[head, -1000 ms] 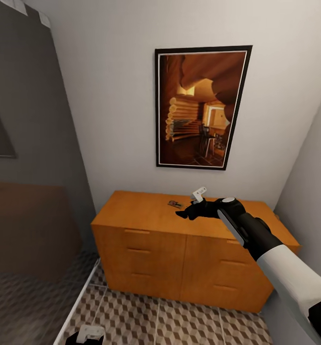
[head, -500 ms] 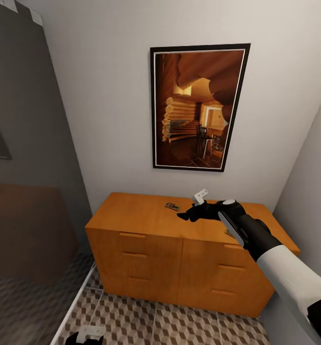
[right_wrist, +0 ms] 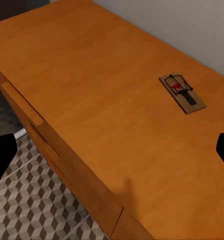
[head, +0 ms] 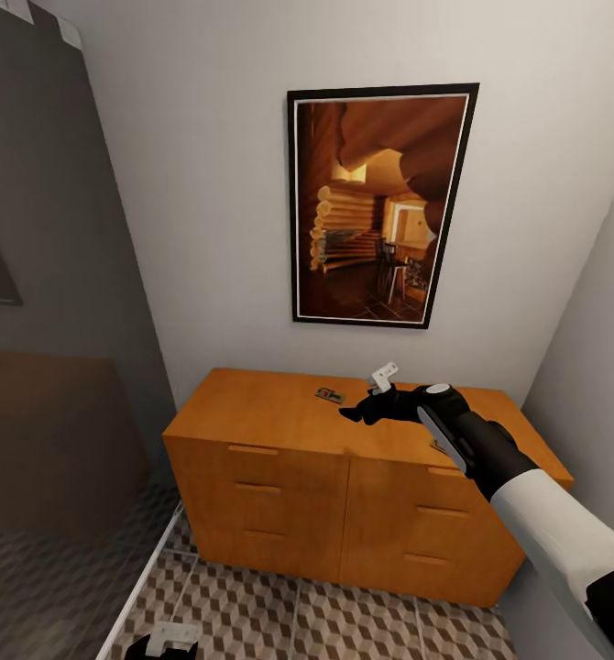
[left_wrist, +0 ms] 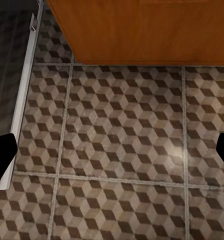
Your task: Take the four mousetraps from the cabinet in the bathroom and place them on the bathroom floor. Make sure all four end up on the same floor surface, and ensure that at least two of them are either under or directly next to the same bathroom sink.
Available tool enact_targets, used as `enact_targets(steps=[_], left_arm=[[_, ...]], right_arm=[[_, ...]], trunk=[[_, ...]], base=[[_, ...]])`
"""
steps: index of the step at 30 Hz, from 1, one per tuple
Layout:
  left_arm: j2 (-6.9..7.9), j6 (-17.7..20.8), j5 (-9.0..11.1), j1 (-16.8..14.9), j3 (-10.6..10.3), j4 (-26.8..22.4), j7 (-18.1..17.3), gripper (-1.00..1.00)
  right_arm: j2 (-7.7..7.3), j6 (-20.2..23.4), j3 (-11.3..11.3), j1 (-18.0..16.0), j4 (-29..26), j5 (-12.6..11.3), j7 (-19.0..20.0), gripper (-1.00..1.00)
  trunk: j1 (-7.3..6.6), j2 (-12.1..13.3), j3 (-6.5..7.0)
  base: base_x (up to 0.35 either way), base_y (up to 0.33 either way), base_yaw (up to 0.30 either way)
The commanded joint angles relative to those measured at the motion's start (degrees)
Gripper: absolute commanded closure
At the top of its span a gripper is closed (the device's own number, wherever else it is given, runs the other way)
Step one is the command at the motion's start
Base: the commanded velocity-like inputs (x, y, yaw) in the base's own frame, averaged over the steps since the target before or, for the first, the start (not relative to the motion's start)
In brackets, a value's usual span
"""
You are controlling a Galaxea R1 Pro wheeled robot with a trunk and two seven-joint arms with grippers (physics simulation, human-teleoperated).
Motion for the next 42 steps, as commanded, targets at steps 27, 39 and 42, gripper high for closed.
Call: enact_targets(steps=[27, 39, 42], left_arm=[[0.06, -0.3, 0.28, -0.08, -0.48, 0.13, 0.04, -1.0], [0.82, -0.32, 0.2, -0.08, -0.48, 0.05, -0.23, -1.0], [0.81, -0.31, 0.2, -0.08, -0.48, 0.04, -0.31, -1.0]], right_arm=[[-1.08, -0.6, 0.14, -0.08, 2.81, 0.79, -0.05, -1.0], [-1.15, -1.34, 0.12, -0.08, 2.84, 1.02, 0.04, -1.0], [-1.15, -1.35, 0.14, -0.08, 2.85, 1.04, 0.04, -1.0]], trunk=[[0.04, -0.14, -0.14], [0.04, -0.14, -0.14], [0.04, -0.14, -0.14]], base=[[0.0, 0.0, 0.0], [0.0, 0.0, 0.0], [0.0, 0.0, 0.0]])
